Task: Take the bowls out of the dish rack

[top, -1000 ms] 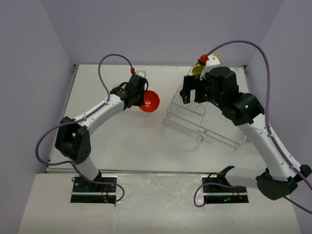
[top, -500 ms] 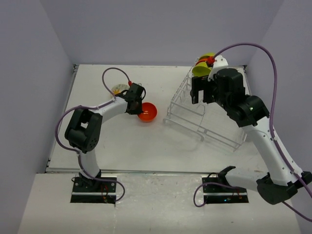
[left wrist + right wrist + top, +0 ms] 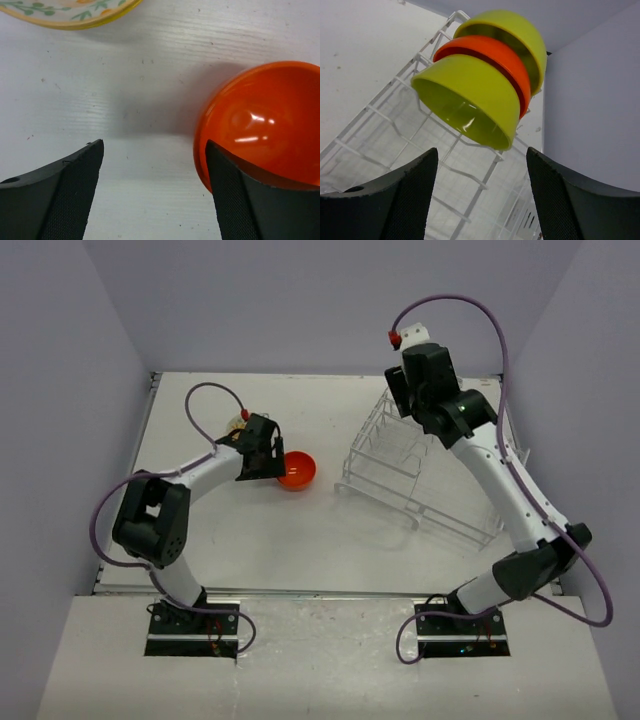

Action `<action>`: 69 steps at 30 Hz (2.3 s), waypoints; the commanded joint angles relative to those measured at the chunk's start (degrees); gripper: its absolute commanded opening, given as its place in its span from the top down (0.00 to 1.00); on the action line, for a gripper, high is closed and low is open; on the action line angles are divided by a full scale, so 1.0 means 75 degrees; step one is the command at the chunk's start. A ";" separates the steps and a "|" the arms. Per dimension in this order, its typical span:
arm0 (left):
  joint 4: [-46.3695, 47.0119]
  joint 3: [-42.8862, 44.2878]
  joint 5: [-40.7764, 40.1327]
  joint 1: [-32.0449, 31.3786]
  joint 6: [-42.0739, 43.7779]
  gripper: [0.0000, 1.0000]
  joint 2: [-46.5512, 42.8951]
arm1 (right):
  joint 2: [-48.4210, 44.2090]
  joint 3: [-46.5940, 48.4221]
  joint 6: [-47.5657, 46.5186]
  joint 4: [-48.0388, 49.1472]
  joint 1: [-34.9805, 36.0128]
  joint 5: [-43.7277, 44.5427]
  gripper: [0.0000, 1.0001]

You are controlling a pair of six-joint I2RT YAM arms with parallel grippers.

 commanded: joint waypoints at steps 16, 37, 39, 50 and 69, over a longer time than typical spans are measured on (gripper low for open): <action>-0.1267 -0.0793 0.0139 -0.0384 0.0177 0.00 -0.5854 | 0.0882 -0.0616 -0.1765 0.2328 -0.0025 0.2101 0.80; -0.1128 0.0367 0.1299 -0.0583 0.0434 0.00 -0.5726 | -0.0090 -0.0429 -0.1707 0.2060 0.0303 0.2360 1.00; -0.0777 0.0588 0.1486 -0.0863 0.0470 0.00 -0.5655 | -0.0172 -0.0265 -0.1264 0.1651 0.0326 0.2219 1.00; 0.0830 0.2522 0.1746 -0.2680 0.1500 0.00 -0.3805 | -0.0828 -0.0240 0.2416 0.0065 0.0361 -0.3560 1.00; -0.0106 0.2876 -0.1640 -0.2974 0.1280 1.00 -0.2655 | -0.1204 -0.0697 0.3145 0.0206 0.0549 -0.5141 0.44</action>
